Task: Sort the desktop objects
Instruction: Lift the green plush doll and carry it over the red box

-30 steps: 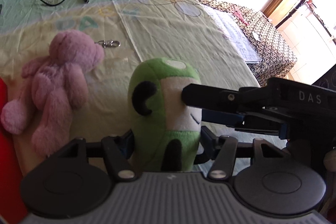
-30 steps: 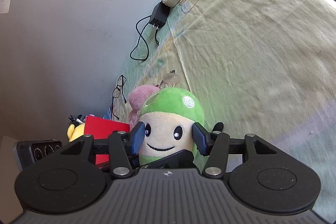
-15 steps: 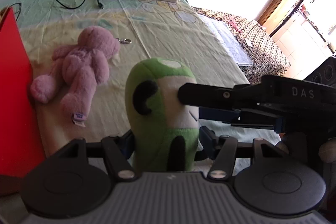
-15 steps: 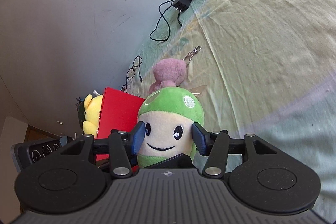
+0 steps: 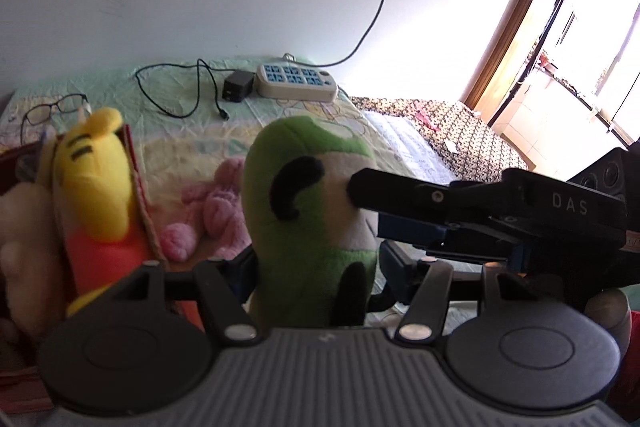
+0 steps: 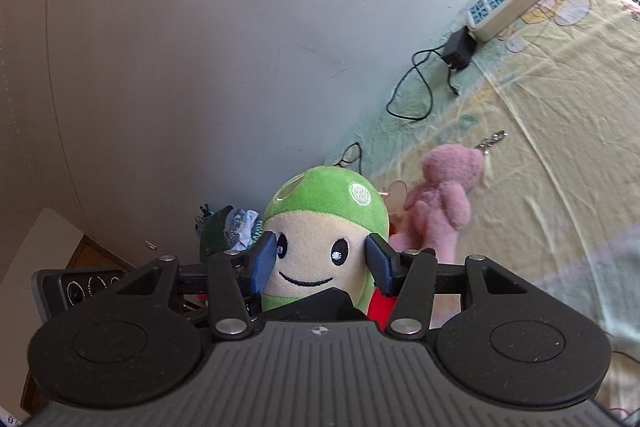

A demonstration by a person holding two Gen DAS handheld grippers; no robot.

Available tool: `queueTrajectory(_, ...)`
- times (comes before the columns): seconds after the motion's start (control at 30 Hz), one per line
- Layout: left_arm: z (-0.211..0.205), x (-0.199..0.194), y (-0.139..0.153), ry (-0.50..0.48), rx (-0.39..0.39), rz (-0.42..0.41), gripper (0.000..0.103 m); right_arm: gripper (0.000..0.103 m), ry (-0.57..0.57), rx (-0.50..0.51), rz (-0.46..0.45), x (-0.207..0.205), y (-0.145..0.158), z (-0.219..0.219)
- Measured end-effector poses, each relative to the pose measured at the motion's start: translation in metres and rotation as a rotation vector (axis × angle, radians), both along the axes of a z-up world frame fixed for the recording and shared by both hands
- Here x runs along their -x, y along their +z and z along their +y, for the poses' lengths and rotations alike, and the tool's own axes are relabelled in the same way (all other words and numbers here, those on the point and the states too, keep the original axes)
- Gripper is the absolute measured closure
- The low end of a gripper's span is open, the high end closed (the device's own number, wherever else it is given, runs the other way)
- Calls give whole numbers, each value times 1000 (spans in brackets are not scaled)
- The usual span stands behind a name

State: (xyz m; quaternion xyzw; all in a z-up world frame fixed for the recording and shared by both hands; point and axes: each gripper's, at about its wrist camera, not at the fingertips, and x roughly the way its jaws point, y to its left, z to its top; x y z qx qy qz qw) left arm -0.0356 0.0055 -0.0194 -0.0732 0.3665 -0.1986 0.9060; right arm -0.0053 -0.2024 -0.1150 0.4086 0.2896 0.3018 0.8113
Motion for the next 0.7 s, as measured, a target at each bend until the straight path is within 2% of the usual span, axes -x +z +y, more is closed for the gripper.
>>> queueTrajectory(0.17,44,17,22,53,3,-64,42,49,39,-21,-71,0,20,42)
queueTrajectory(0.37,98,34,34,123,0,-109,42,49,97,-16,-134,-10,34,97)
queueTrajectory(0.57,145,40,32,192,-53,-129,42,49,151,6,-180,-25,36,153)
queueTrajectory(0.7,171,38,25,227,-102,-114,42,49,179,16,-168,-41,31,186)
